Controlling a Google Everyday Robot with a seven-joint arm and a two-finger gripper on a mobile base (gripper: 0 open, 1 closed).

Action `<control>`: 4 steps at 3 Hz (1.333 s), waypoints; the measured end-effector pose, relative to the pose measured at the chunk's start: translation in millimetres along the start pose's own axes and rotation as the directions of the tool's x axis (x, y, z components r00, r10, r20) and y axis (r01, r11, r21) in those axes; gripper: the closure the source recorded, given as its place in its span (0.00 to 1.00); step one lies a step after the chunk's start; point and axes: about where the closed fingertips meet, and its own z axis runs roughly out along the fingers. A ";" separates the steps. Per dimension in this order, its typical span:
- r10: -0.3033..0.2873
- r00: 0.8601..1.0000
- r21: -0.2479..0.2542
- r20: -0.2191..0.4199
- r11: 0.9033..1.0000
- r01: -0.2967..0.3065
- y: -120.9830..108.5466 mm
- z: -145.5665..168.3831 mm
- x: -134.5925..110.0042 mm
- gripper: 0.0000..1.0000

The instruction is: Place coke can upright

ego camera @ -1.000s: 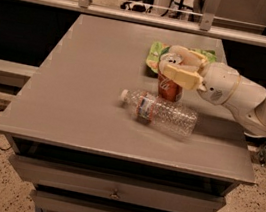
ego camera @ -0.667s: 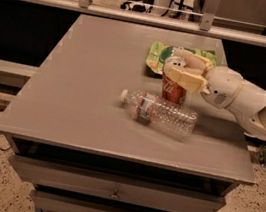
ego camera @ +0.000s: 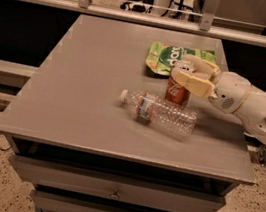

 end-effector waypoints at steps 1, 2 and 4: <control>0.006 1.000 0.013 -0.029 1.000 -0.006 0.1 -12.7 1.4 0.05; 0.011 0.997 -0.002 -0.078 1.000 -0.011 2.3 -21.7 -1.4 0.00; -0.002 0.969 -0.024 -0.247 1.000 -0.004 9.0 -65.8 -18.8 0.00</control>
Offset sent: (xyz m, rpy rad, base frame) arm -0.0187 -0.0338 -0.0012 -0.1139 0.0737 0.0157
